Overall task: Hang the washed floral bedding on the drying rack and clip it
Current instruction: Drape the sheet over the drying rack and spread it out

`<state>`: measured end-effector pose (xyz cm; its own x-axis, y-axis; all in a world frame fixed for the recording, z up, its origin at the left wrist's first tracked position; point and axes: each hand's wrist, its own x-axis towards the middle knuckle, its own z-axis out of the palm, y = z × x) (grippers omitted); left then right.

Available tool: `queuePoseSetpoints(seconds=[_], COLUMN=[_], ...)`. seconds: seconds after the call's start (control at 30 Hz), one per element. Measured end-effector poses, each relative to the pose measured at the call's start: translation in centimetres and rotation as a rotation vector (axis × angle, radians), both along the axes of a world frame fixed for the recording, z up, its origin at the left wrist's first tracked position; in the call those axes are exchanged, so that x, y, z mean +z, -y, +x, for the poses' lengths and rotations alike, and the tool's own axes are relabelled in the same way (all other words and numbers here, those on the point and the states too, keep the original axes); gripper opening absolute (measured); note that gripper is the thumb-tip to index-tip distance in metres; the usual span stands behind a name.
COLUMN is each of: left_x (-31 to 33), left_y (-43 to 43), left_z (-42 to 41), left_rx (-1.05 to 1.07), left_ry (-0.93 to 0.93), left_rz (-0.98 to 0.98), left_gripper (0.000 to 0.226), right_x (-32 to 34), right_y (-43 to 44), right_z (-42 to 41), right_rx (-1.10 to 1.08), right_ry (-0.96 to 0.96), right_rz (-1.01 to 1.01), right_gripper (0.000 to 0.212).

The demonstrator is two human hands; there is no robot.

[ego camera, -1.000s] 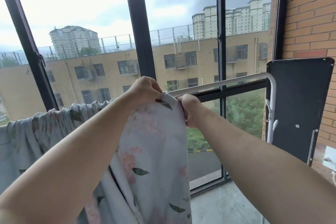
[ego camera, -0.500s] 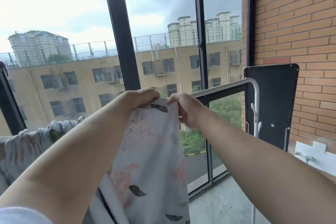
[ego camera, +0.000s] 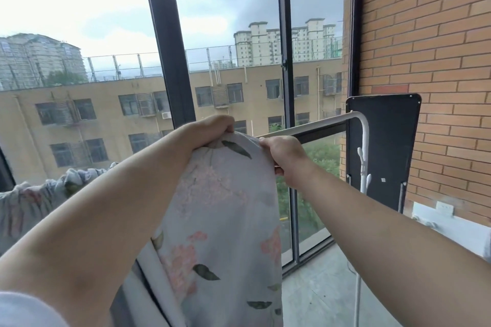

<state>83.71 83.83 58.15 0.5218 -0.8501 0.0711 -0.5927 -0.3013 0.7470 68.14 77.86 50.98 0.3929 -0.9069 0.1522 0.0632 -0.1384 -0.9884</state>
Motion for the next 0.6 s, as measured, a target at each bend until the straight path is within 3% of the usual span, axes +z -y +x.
queuePoseSetpoints(seconds=[0.13,0.2,0.33,0.4,0.6], left_x=[0.1,0.0,-0.3,-0.3,-1.6], left_y=[1.5,2.2,2.8,3.2,5.5], left_z=[-0.7,-1.4,-3.0,-3.8,-4.4], left_rx=[-0.093,-0.149,-0.104,-0.127,-0.191], left_ry=[-0.033,0.090,0.519,0.657,0.795], left_rz=[-0.095,-0.001,0.202,0.235,0.203], left_gripper=[0.014,0.020,0.051,0.048,0.046], right_x=[-0.7,-1.6,-4.3,-4.9,-5.1], right_y=[0.8,1.4,2.5,3.0,4.3], right_z=[-0.1,-0.2,-0.5,-0.5,-0.2], right_rx=[-0.080,-0.124,-0.137,-0.173,-0.303], right_ry=[0.017,-0.028,-0.134,-0.155,-0.084], right_rz=[-0.034,-0.078,-0.122,-0.137,-0.148], right_gripper=[0.016,0.021,0.024,0.025,0.023])
